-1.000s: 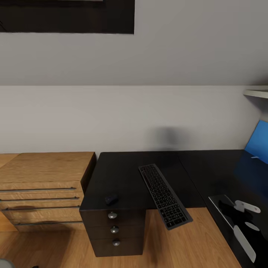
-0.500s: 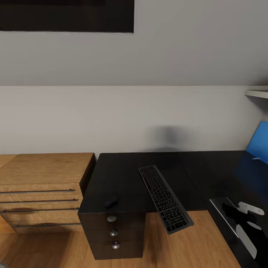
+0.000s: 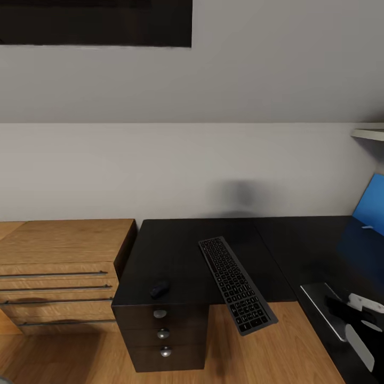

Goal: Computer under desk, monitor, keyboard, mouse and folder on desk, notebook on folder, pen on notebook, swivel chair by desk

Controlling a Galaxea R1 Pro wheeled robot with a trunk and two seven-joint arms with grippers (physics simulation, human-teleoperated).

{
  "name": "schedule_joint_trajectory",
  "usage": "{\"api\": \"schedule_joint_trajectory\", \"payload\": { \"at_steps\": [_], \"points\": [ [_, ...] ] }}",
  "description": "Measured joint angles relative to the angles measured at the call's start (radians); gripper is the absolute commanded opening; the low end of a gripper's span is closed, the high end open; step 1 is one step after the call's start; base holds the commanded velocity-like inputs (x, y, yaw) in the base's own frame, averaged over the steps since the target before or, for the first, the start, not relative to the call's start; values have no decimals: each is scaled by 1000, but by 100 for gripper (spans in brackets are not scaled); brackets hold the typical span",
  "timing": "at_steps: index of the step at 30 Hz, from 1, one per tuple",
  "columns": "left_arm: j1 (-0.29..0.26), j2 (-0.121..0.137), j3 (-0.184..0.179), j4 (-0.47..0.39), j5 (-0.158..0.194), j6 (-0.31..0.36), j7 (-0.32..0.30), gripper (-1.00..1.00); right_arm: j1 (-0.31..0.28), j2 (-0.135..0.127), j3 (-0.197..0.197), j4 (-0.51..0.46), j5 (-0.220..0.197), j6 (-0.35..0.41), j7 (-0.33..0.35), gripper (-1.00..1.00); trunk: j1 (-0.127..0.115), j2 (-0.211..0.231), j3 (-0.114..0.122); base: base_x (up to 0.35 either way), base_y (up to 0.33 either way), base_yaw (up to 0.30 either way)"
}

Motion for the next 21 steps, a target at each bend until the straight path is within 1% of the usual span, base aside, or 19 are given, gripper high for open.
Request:
{"api": "schedule_joint_trajectory", "payload": {
  "at_steps": [9, 21],
  "points": [
    [0, 0, 0, 0, 0, 0, 0, 100, -1, -20, -25, 16, -11, 5, 6, 100, 0, 0, 0, 0, 0, 0],
    [0, 0, 1, 0, 0, -5, -1, 100, -1, -24, -32, 18, -13, 24, 7, 100, 0, 0, 0, 0, 0, 0]
  ]
}}
